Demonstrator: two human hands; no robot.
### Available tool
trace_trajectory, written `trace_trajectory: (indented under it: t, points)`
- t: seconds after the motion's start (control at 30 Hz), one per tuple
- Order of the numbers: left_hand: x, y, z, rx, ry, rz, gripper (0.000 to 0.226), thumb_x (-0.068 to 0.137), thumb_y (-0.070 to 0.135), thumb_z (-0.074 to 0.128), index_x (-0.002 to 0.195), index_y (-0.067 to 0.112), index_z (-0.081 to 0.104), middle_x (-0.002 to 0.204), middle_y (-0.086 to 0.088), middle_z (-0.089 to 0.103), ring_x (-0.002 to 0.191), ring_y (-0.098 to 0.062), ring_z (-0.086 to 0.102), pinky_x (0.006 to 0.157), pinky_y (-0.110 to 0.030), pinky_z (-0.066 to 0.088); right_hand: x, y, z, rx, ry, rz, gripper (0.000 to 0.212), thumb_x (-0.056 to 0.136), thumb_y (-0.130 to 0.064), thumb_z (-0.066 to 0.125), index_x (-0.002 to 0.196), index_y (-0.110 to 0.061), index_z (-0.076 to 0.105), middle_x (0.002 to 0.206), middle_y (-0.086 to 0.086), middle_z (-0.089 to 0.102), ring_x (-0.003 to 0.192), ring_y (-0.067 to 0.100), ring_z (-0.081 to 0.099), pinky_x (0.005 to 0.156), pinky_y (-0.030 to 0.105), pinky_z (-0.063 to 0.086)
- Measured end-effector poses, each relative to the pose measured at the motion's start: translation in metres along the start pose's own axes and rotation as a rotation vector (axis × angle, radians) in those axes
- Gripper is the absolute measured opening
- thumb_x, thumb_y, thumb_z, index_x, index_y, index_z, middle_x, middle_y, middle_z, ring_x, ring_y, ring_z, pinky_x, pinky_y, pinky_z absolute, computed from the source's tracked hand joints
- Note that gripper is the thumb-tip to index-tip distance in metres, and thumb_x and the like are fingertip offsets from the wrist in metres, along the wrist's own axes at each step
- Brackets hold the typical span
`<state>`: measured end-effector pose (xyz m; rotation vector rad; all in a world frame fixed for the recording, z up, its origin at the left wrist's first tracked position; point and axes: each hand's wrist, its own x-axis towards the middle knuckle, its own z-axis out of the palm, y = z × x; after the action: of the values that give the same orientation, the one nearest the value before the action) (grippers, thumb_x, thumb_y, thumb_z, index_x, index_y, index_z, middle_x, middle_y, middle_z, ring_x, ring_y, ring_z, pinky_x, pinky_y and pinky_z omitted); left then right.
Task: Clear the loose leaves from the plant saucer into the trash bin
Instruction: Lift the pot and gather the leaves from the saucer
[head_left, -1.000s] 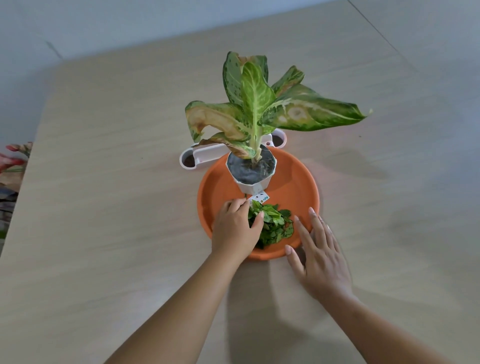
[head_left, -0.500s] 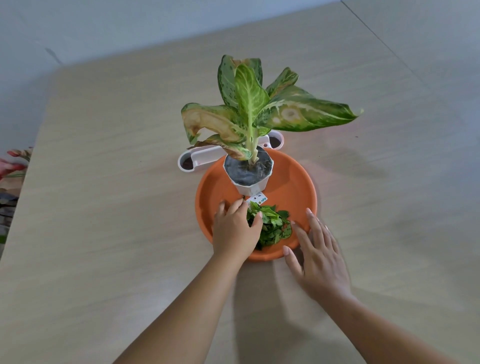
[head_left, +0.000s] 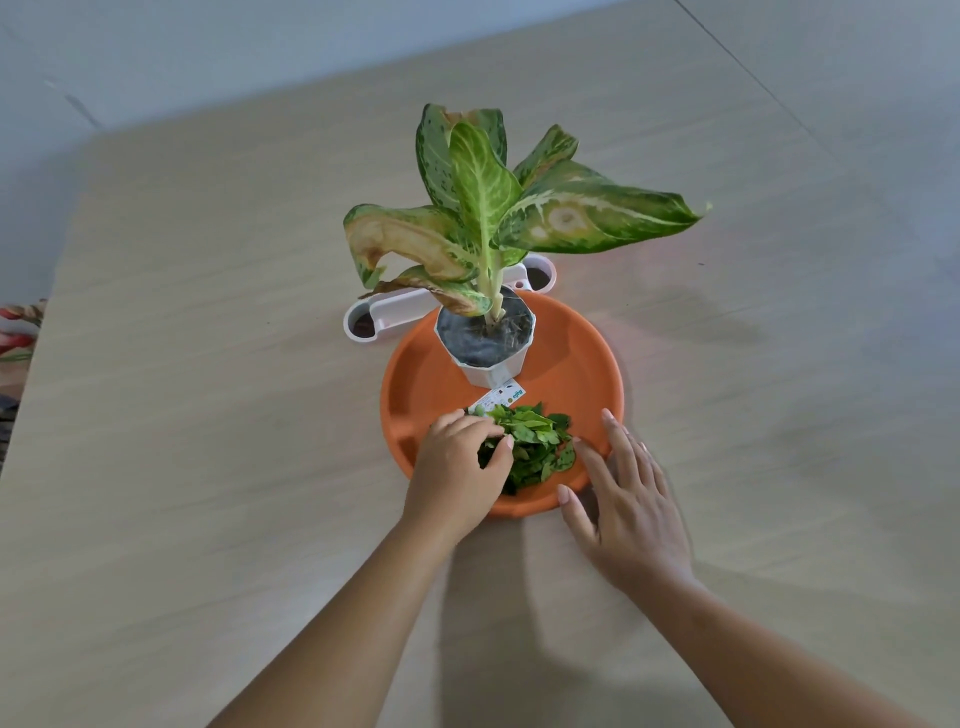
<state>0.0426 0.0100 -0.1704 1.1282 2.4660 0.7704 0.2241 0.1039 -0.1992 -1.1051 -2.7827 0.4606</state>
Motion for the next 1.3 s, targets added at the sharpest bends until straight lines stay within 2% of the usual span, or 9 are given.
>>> trace_trajectory:
  t: [0.17, 0.33, 0.53, 0.63, 0.7, 0.9, 1.03, 1.17, 1.3]
  points:
    - [0.003, -0.002, -0.008, 0.22, -0.281, -0.059, 0.069, 0.084, 0.051, 0.06, 0.145, 0.027, 0.037, 0.159, 0.003, 0.025, 0.144, -0.026, 0.018, 0.118, -0.039, 0.021, 0.0, 0.0, -0.002, 0.009, 0.021, -0.009, 0.057, 0.092, -0.058, 0.035, 0.136, -0.025, 0.047, 0.159, 0.005, 0.022, 0.143, 0.024, 0.03, 0.116, 0.042, 0.027]
    - [-0.001, 0.003, -0.012, 0.054, -0.216, 0.026, 0.057, 0.082, 0.03, 0.071, 0.135, 0.022, 0.052, 0.139, 0.003, 0.052, 0.127, -0.022, 0.04, 0.104, -0.023, 0.028, -0.002, -0.003, -0.002, 0.054, 0.016, 0.04, 0.061, 0.089, -0.06, 0.037, 0.14, -0.029, 0.041, 0.158, 0.0, 0.023, 0.145, 0.026, 0.021, 0.119, 0.042, 0.02]
    - [0.002, -0.004, -0.021, 0.182, -0.293, -0.063, 0.08, 0.074, 0.046, 0.076, 0.143, 0.032, 0.039, 0.131, 0.002, 0.041, 0.121, -0.023, 0.035, 0.104, -0.035, 0.037, 0.046, -0.03, -0.023, 0.025, -0.004, -0.138, 0.065, 0.081, -0.043, 0.061, 0.141, -0.029, 0.041, 0.137, -0.001, 0.05, 0.133, 0.024, 0.037, 0.114, 0.04, 0.024]
    - [0.007, -0.001, -0.013, 0.118, -0.331, -0.07, 0.065, 0.078, 0.027, 0.073, 0.137, 0.027, 0.047, 0.126, -0.001, 0.042, 0.121, -0.026, 0.04, 0.103, -0.038, 0.039, 0.071, -0.039, -0.029, -0.013, -0.328, -0.216, 0.082, 0.08, -0.033, 0.068, 0.149, -0.031, 0.023, 0.138, 0.002, 0.043, 0.126, 0.028, 0.038, 0.106, 0.04, 0.037]
    - [0.012, -0.002, -0.011, 0.03, -0.296, -0.067, 0.054, 0.079, 0.014, 0.067, 0.13, 0.024, 0.054, 0.121, -0.005, 0.048, 0.116, -0.029, 0.047, 0.099, -0.04, 0.042, 0.078, -0.041, -0.027, -0.009, -0.424, -0.213, 0.064, 0.084, -0.022, 0.064, 0.142, -0.028, 0.038, 0.13, 0.006, 0.044, 0.115, 0.03, 0.042, 0.095, 0.042, 0.045]
    - [0.005, -0.003, -0.014, 0.235, -0.24, 0.009, 0.076, 0.072, 0.042, 0.076, 0.139, 0.034, 0.042, 0.127, 0.001, 0.042, 0.113, -0.028, 0.039, 0.097, -0.039, 0.041, 0.085, -0.039, -0.031, 0.107, -0.387, -0.13, 0.056, 0.081, -0.019, 0.069, 0.132, -0.029, 0.051, 0.118, 0.001, 0.046, 0.107, 0.029, 0.045, 0.089, 0.044, 0.047]
    - [0.002, -0.007, -0.009, 0.123, -0.191, 0.029, 0.032, 0.08, 0.025, 0.066, 0.112, 0.024, 0.06, 0.109, 0.0, 0.049, 0.106, -0.028, 0.048, 0.084, -0.042, 0.048, 0.082, -0.039, -0.031, 0.207, -0.351, -0.165, 0.032, 0.082, -0.011, 0.064, 0.114, -0.016, 0.065, 0.107, 0.007, 0.055, 0.101, 0.031, 0.055, 0.087, 0.041, 0.046]
    - [0.002, -0.008, -0.011, 0.299, -0.111, 0.052, 0.064, 0.073, 0.046, 0.072, 0.132, 0.034, 0.051, 0.13, -0.001, 0.044, 0.111, -0.032, 0.041, 0.096, -0.042, 0.04, 0.079, -0.036, -0.036, 0.147, -0.393, -0.123, 0.069, 0.077, -0.027, 0.073, 0.139, -0.032, 0.042, 0.121, 0.004, 0.046, 0.108, 0.029, 0.043, 0.091, 0.044, 0.045]
    - [0.001, -0.006, -0.01, 0.128, -0.195, 0.035, 0.041, 0.078, 0.029, 0.07, 0.118, 0.027, 0.059, 0.113, 0.001, 0.049, 0.11, -0.027, 0.048, 0.086, -0.04, 0.047, 0.072, -0.034, -0.035, 0.213, -0.344, -0.158, 0.037, 0.082, -0.013, 0.067, 0.119, -0.02, 0.061, 0.111, 0.007, 0.051, 0.105, 0.031, 0.052, 0.085, 0.04, 0.047]
